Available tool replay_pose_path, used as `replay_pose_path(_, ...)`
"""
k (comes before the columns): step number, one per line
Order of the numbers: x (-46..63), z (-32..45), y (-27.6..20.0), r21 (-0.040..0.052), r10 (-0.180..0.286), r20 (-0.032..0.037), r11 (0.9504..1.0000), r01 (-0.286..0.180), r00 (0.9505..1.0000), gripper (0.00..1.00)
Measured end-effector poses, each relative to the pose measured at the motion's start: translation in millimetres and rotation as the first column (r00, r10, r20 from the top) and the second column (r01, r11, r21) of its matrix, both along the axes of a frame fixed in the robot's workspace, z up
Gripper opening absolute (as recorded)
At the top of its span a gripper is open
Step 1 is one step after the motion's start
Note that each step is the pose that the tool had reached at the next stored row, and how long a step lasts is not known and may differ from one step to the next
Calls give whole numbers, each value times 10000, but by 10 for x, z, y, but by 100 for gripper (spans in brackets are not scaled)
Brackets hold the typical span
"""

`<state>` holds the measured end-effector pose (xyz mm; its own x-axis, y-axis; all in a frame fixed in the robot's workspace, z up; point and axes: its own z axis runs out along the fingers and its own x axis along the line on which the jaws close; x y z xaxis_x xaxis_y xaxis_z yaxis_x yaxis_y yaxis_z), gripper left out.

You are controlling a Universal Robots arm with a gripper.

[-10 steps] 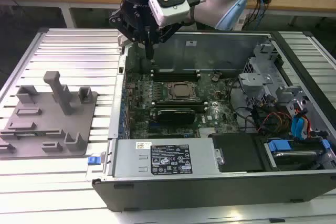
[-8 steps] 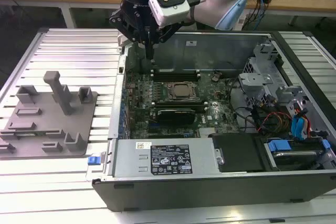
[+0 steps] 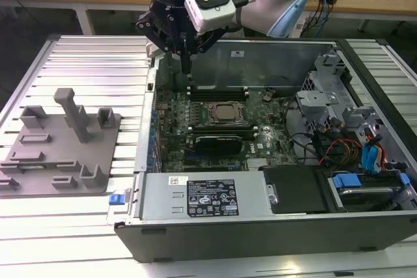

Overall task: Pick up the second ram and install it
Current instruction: 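Reach for the second ram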

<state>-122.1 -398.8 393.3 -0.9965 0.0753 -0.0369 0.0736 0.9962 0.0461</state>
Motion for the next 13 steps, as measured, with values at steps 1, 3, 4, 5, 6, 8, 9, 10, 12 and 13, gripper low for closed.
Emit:
replay_pose_path(1, -3, 0, 0, 0, -2, 2, 10000, 2, 10000, 8)
replay_pose_path(3, -19, 0, 0, 0, 0, 2, 10000, 0, 10000, 8)
replay_pose_path(4, -27, 0, 0, 0, 0, 2, 10000, 0, 10000, 8)
replay_pose_path(5, -43, 0, 0, 0, 0, 2, 10000, 0, 10000, 8)
replay_pose_path(6, -71, 0, 0, 0, 0, 2, 10000, 0, 10000, 8)
replay_pose_path(8, -90, 0, 0, 0, 1, 2, 10000, -1, 10000, 8)
replay_pose_path(9, -104, 0, 0, 0, 1, 2, 10000, -1, 10000, 8)
replay_pose_path(10, -127, 0, 0, -1, 1, 2, 10000, -1, 10000, 8)
replay_pose_path(12, -142, -1, 0, 0, 1, 3, 10000, -1, 10000, 8)
replay_pose_path(13, -154, 0, 0, 0, 1, 2, 10000, -1, 10000, 8)
